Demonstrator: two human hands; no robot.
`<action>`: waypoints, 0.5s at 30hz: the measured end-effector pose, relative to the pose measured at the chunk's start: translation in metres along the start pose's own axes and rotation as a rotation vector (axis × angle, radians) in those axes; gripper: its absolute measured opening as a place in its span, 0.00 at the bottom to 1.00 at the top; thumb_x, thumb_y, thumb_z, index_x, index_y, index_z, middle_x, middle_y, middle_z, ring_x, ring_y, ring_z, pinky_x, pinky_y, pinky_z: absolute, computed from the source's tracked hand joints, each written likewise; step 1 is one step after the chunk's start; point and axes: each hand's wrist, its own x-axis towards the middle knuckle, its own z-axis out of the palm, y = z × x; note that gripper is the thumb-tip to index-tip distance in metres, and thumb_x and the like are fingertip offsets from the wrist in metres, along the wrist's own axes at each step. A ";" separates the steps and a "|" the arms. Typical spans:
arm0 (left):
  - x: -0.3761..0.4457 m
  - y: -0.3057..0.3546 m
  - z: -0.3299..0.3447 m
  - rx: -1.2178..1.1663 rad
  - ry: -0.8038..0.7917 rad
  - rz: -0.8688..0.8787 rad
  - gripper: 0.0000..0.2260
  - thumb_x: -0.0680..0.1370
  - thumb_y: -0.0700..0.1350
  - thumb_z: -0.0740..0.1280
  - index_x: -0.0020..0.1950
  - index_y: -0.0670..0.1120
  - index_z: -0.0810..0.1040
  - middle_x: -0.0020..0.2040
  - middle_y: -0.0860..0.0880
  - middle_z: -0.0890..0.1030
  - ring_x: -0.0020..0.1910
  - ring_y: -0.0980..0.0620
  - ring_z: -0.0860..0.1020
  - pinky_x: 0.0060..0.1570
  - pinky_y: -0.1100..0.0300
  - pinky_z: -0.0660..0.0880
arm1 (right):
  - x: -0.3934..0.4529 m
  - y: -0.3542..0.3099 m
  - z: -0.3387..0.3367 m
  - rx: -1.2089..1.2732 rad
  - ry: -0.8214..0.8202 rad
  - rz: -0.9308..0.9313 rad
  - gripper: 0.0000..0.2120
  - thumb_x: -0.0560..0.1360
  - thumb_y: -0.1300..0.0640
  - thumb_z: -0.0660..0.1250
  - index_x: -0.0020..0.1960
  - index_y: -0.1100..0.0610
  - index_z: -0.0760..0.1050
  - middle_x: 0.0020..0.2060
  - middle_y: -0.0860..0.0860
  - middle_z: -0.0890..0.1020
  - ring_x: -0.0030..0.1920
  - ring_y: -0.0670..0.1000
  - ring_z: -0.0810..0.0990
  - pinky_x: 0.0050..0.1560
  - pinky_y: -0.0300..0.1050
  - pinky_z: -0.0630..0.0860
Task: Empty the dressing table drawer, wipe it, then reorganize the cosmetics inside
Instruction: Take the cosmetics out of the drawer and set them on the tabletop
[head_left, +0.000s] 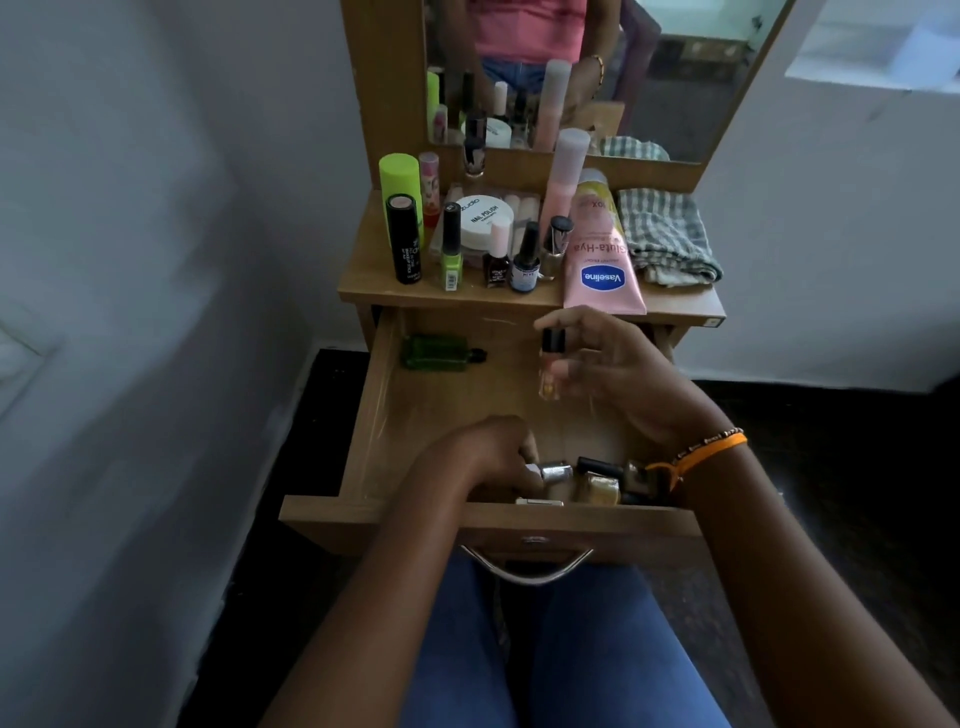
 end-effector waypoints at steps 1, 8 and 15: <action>-0.001 0.000 -0.001 -0.020 0.010 0.014 0.11 0.73 0.45 0.68 0.54 0.46 0.80 0.49 0.51 0.80 0.45 0.55 0.76 0.42 0.60 0.72 | 0.000 -0.006 0.000 0.029 0.001 -0.003 0.15 0.73 0.71 0.64 0.58 0.58 0.72 0.46 0.54 0.78 0.45 0.53 0.81 0.48 0.47 0.81; -0.003 -0.002 -0.003 -0.179 0.206 0.140 0.09 0.71 0.42 0.69 0.50 0.48 0.79 0.48 0.52 0.78 0.45 0.56 0.76 0.46 0.60 0.74 | 0.007 -0.042 -0.010 0.096 0.024 -0.102 0.14 0.76 0.68 0.60 0.60 0.61 0.71 0.49 0.61 0.74 0.48 0.54 0.80 0.50 0.48 0.81; -0.006 -0.002 -0.004 -0.237 0.376 0.278 0.06 0.71 0.41 0.70 0.47 0.46 0.81 0.44 0.53 0.80 0.41 0.58 0.76 0.41 0.65 0.72 | 0.034 -0.077 -0.013 -0.274 0.237 -0.199 0.14 0.75 0.68 0.62 0.54 0.51 0.73 0.47 0.54 0.78 0.43 0.47 0.82 0.40 0.40 0.81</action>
